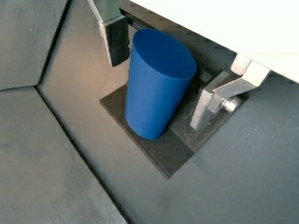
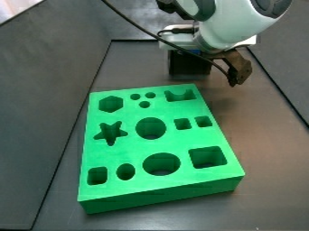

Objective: Pick up the oval object. Move up. Place the oval object on the fixture. Regrasp the oval object. Move to above the board. Insert the oval object.
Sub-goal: Regrasp the oval object, then move to above the board.

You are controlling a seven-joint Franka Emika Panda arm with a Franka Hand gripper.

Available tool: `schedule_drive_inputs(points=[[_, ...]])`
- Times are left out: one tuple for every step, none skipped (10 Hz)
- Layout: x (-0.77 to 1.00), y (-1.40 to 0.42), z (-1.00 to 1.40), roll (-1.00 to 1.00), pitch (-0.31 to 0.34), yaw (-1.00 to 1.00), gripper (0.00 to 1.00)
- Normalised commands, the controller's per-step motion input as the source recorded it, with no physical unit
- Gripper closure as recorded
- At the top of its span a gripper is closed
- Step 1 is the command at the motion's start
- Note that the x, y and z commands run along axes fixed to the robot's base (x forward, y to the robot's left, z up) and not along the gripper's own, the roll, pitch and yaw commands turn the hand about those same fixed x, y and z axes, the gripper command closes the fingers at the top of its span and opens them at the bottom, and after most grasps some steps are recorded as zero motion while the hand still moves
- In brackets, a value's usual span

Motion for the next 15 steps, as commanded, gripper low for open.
schedule_drive_inputs(points=[[0.00,0.00,0.00,0.00,0.000,0.00,1.00],[-0.10,0.01,1.00,-0.12,-0.064,-0.18,1.00],[-0.10,0.01,1.00,-0.13,-0.063,-0.18,1.00],[-0.11,0.01,1.00,-0.13,-0.038,-0.17,1.00],[-0.11,0.01,1.00,-0.12,-0.024,-0.15,1.00],[-0.11,0.01,1.00,-0.12,0.013,-0.13,1.00],[-0.11,0.01,1.00,-0.11,0.040,-0.11,1.00],[-0.11,0.01,1.00,-0.10,0.071,-0.08,1.00],[-0.11,0.01,1.00,-0.09,0.087,-0.06,1.00],[-0.10,0.01,1.00,-0.07,0.113,-0.03,1.00],[-0.10,0.01,1.00,-0.06,0.124,-0.01,1.00],[-0.09,0.01,1.00,-0.06,0.122,0.03,1.00],[-0.09,0.01,1.00,-0.06,0.119,0.04,1.00],[-0.09,0.00,1.00,-0.05,0.094,0.06,1.00],[-0.09,0.00,1.00,-0.05,0.085,0.07,1.00]])
